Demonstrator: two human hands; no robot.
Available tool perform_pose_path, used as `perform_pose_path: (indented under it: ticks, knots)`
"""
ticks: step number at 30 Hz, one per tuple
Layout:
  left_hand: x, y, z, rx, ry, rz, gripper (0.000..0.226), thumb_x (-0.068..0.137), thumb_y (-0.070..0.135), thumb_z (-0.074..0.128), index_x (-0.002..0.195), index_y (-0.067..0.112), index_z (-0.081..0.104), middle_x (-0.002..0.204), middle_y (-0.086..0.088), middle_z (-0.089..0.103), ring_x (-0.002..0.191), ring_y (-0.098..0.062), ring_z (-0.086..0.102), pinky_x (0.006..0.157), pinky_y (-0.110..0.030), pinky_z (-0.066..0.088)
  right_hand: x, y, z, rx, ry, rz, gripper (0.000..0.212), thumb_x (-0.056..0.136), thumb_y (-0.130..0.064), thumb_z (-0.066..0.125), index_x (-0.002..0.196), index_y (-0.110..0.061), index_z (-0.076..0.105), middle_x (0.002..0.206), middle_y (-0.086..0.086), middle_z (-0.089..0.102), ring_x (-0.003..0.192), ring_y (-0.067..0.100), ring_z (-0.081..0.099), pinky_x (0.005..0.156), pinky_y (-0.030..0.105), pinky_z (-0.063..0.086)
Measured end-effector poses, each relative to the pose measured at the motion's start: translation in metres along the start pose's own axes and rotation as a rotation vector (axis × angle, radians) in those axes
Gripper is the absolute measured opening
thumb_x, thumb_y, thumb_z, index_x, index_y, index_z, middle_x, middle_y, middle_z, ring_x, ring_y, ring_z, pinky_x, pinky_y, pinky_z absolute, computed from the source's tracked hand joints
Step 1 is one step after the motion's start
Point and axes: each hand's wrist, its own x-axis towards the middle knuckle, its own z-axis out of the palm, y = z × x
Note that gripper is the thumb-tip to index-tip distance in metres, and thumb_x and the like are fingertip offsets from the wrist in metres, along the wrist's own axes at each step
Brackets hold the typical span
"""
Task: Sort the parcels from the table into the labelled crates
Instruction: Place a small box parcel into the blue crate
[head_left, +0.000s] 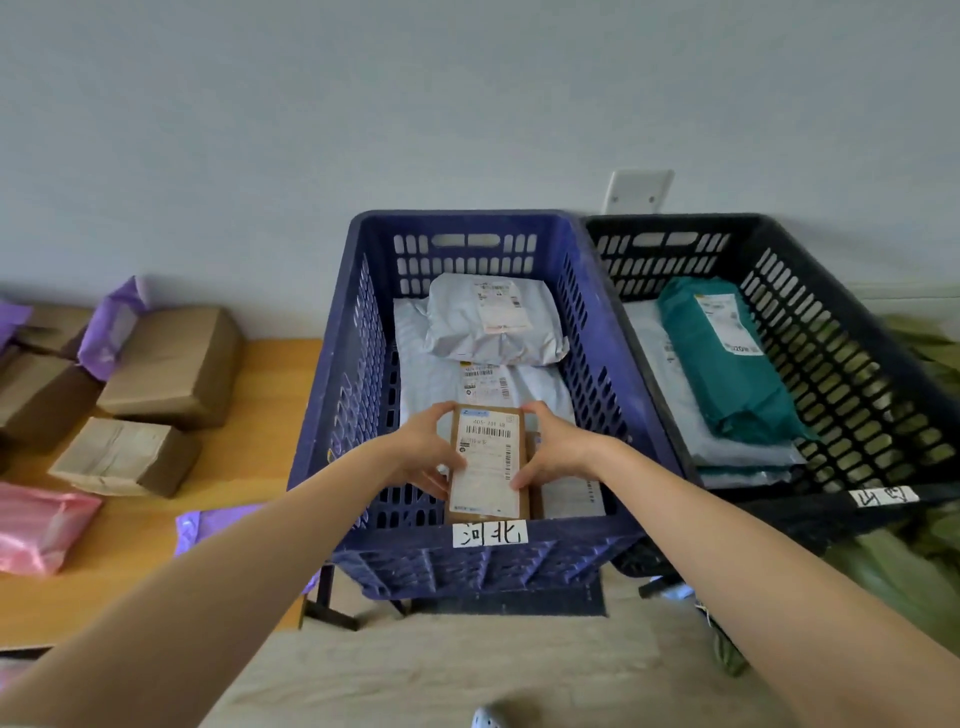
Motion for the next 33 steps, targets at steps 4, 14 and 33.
perform_pose_path:
  ticks: [4,14,33]
  knots:
    - [0.008,-0.003,0.002,0.026,-0.021,-0.014,0.092,0.083,-0.013,0.061,0.147,0.038,0.020,0.098,-0.006,0.061,0.075,-0.028,0.071,0.055,-0.040,0.059,0.007,0.004,-0.004,-0.165,0.024,-0.053,0.098,0.068,-0.003,0.083,0.142,-0.023,0.022,0.117,0.003,0.056,0.106,0.019,0.058,0.088,0.034,0.053]
    - [0.021,-0.011,0.005,0.144,-0.036,-0.041,0.054,0.097,0.003,0.050,0.142,0.023,0.031,0.106,-0.015,0.066,0.082,-0.028,0.070,0.066,-0.041,0.061,0.023,0.015,-0.001,-0.292,0.097,-0.117,0.052,0.081,-0.008,0.074,0.124,-0.018,0.047,0.091,0.002,0.061,0.078,0.015,0.062,0.068,0.028,0.055]
    - [0.047,-0.006,-0.007,0.150,-0.148,-0.116,0.030,0.103,0.027,0.040,0.133,0.023,0.038,0.099,-0.022,0.066,0.082,-0.032,0.069,0.067,-0.040,0.060,0.052,0.005,-0.006,-0.381,0.051,-0.141,0.028,0.101,-0.022,0.045,0.126,-0.018,0.056,0.129,0.005,0.057,0.117,0.021,0.053,0.104,0.041,0.042]
